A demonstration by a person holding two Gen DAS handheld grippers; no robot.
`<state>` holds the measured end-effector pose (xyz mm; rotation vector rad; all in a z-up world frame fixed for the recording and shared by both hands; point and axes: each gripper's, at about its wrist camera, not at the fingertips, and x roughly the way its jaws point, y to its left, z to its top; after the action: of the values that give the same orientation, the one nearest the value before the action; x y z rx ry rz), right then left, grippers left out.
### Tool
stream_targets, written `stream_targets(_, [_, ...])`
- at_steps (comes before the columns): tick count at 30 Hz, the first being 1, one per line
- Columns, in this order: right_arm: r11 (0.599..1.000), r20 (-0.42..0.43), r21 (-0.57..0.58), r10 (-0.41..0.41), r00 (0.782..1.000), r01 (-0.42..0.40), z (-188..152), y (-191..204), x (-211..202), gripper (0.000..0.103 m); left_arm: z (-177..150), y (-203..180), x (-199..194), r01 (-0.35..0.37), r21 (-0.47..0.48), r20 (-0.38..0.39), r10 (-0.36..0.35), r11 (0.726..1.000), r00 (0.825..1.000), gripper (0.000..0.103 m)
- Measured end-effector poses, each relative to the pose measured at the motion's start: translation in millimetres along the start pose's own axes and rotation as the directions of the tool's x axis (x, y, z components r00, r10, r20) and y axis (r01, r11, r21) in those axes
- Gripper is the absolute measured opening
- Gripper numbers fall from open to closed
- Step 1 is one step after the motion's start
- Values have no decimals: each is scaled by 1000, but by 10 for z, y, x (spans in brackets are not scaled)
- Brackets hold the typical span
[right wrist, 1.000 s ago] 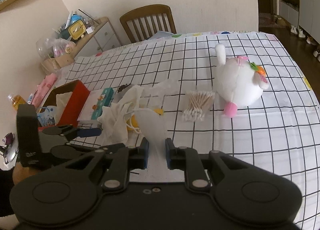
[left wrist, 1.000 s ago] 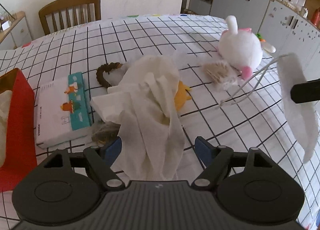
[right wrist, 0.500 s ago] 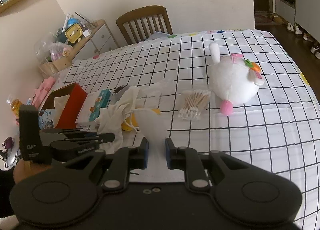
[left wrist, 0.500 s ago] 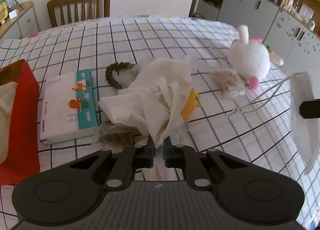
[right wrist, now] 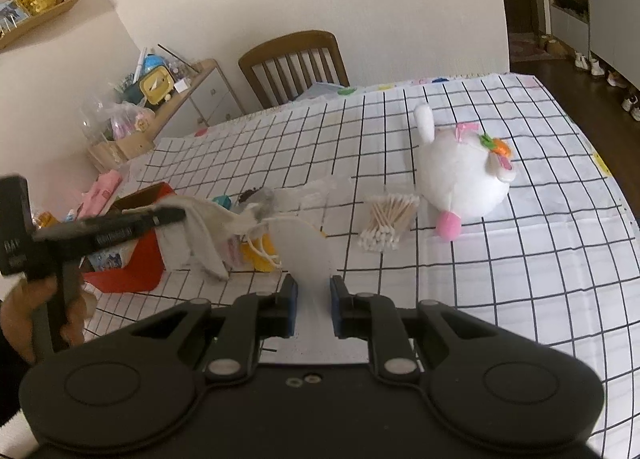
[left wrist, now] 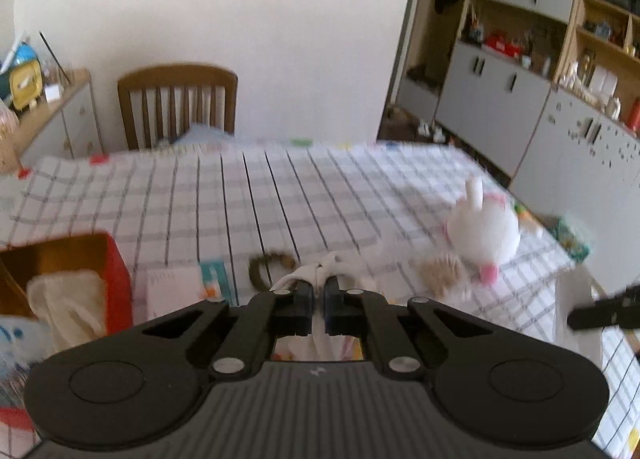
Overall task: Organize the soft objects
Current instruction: 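Carry the tissue with the right gripper while the left gripper carries the cloth toward the tin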
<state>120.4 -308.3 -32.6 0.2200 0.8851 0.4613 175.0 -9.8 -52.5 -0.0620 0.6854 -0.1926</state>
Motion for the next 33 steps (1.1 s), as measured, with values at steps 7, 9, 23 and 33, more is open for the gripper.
stream_targets(7, [999, 30, -26, 32, 999, -32, 124, 110, -121, 16, 338, 77, -296, -13, -20, 74, 15, 1000, 997, 5])
stream_targets(9, [998, 42, -51, 46, 998, -43, 195, 186, -167, 16, 398, 102, -395, -14, -19, 81, 15, 1000, 997, 5])
stream_targets(23, [969, 58, -191, 172, 983, -158, 722, 1015, 4, 16, 453, 752, -889, -61, -28, 62, 62, 998, 996, 5])
stream_targets(33, [935, -6, -253, 256, 967, -249, 832, 1943, 616, 16, 397, 1571, -1105, -126, -44, 45, 128, 991, 991, 5])
